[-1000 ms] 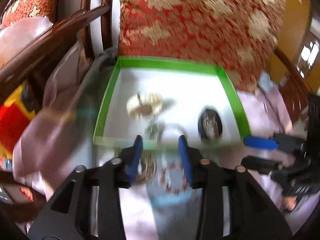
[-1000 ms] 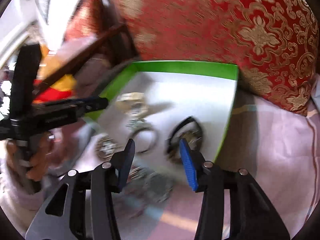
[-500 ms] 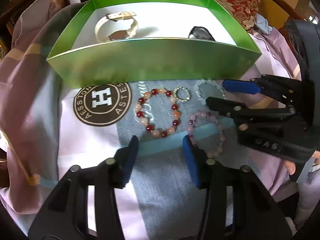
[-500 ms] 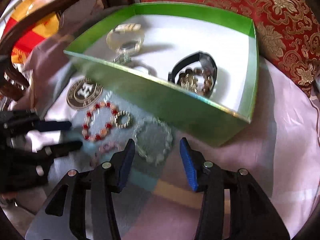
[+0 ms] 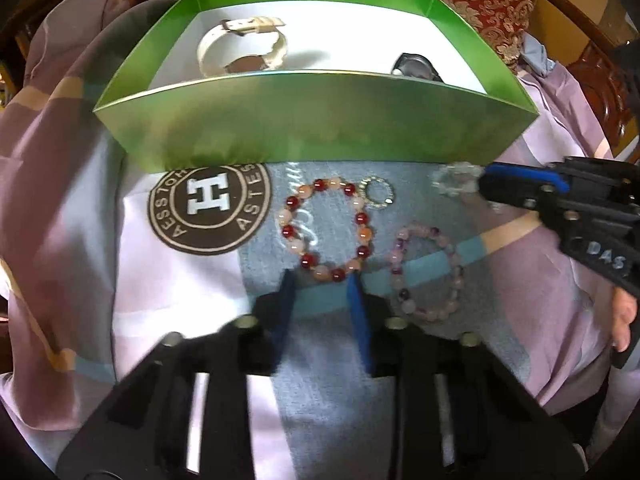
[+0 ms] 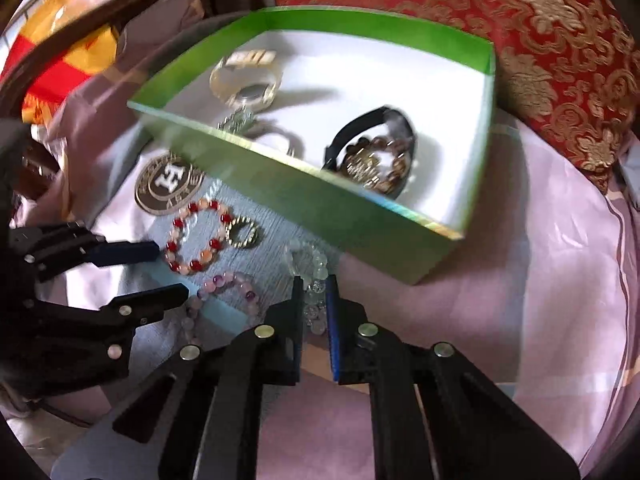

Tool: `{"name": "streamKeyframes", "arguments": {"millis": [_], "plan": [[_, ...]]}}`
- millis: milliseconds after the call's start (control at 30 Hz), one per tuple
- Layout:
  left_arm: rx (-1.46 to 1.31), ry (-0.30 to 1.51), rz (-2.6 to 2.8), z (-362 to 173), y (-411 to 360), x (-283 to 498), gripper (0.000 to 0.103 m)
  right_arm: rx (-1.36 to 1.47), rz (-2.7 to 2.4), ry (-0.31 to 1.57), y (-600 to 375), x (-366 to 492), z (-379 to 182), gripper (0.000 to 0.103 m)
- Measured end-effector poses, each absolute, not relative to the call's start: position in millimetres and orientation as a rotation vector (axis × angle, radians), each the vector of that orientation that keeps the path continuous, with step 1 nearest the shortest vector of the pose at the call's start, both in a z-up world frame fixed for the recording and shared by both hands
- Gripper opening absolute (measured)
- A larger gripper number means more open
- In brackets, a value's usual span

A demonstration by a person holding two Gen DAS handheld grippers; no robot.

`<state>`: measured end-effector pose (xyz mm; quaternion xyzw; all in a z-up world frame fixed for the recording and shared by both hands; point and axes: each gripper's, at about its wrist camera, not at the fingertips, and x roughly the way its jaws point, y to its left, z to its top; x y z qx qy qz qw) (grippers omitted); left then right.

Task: Organize jewelry
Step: 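Grasp the red-orange bead bracelet with the left tool while the right tool grasps the clear crystal bracelet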

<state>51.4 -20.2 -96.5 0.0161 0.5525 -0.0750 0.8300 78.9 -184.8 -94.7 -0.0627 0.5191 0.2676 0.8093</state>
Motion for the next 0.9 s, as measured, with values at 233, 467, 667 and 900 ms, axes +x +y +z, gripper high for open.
{"name": "streamKeyframes", "arguments": {"millis": [233, 467, 667, 900], "plan": [[0.036, 1.144, -0.148, -84.8, -19.4, 48.8, 0.015, -0.124, 0.582, 1.135, -192.7, 81.9, -91.9, 0.011], [0.043, 1.150, -0.138, -88.9, -22.6, 56.5, 0.027, -0.128, 0.556, 1.109, -191.0, 77.5, -92.8, 0.038], [0.063, 1.156, -0.135, -94.1, -24.4, 57.6, 0.034, -0.100, 0.552, 1.102, -181.0, 78.6, -108.4, 0.038], [0.085, 1.159, -0.129, -98.4, -28.1, 58.8, 0.028, -0.173, 0.545, 1.072, -172.7, 74.5, -109.8, 0.037]]}}
